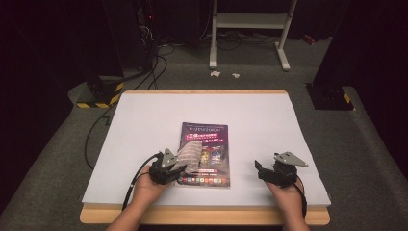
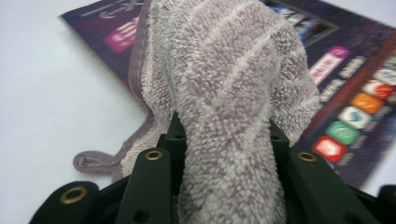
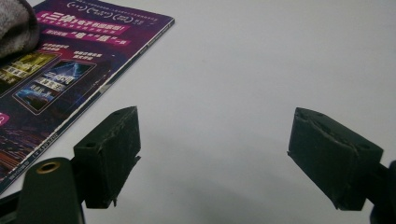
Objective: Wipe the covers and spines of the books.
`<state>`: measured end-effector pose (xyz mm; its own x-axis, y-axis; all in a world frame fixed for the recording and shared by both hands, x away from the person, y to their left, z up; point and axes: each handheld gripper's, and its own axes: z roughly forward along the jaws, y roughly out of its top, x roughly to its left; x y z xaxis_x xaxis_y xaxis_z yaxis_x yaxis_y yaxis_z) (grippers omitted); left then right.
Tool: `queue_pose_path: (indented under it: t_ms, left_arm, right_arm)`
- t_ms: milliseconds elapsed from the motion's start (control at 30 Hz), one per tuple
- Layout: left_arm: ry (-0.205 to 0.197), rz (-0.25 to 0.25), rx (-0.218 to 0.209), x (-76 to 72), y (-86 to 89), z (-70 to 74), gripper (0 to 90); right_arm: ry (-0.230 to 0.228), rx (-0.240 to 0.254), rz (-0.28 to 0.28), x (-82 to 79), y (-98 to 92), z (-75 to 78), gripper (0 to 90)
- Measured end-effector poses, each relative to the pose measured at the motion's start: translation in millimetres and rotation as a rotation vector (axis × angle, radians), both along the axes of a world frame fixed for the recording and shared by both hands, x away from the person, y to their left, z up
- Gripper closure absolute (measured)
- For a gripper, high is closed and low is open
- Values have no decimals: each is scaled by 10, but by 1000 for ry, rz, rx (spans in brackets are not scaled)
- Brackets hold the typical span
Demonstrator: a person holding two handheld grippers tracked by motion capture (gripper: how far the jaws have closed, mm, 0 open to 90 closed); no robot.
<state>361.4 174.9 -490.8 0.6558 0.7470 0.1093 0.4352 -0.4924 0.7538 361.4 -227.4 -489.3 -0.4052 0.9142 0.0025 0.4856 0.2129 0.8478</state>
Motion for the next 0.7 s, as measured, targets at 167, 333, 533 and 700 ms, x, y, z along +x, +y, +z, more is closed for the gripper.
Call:
queue_pose_path:
  t_ms: [167, 333, 533, 700]
  left_arm:
    - [-1, 35, 18, 128, 1, 21, 646]
    - [10, 19, 33, 227, -186, 39, 648]
    - [19, -33, 23, 298, -503, 22, 648]
    - [29, -82, 1, 349, -805, 14, 648]
  right_arm:
    - [3, -1, 2, 4, 3, -6, 166]
    - [1, 1, 4, 6, -3, -5, 167]
    - [2, 5, 6, 4, -6, 2, 167]
    - [-2, 11, 5, -1, -12, 12, 167]
